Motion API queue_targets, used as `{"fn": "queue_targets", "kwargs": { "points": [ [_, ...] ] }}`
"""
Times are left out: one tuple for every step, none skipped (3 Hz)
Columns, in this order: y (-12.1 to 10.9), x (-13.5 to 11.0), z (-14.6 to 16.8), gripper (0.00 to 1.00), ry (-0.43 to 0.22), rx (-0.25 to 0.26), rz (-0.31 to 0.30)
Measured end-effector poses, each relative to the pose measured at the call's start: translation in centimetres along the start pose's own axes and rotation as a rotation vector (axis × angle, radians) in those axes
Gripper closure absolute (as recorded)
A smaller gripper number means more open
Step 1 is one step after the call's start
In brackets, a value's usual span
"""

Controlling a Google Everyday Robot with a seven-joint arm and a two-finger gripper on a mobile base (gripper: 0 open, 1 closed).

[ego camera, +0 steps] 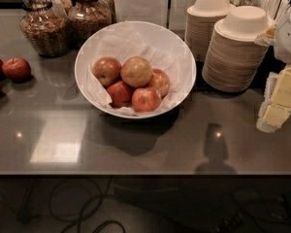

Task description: Pick apple from white bowl

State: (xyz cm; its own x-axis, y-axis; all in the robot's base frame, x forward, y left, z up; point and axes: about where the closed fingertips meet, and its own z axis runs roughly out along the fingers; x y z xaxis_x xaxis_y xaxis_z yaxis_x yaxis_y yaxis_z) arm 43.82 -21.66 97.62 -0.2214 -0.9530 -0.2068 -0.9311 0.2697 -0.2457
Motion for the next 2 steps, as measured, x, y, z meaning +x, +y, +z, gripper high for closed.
{"fn": "queue_targets", "kwargs": {
  "points": [
    [0.0,0.0,0.0,0.00,0.000,0.000,0.000],
    [-2.4,-2.9,0.7,0.00,-0.055,0.027,-0.029]
  ]
}}
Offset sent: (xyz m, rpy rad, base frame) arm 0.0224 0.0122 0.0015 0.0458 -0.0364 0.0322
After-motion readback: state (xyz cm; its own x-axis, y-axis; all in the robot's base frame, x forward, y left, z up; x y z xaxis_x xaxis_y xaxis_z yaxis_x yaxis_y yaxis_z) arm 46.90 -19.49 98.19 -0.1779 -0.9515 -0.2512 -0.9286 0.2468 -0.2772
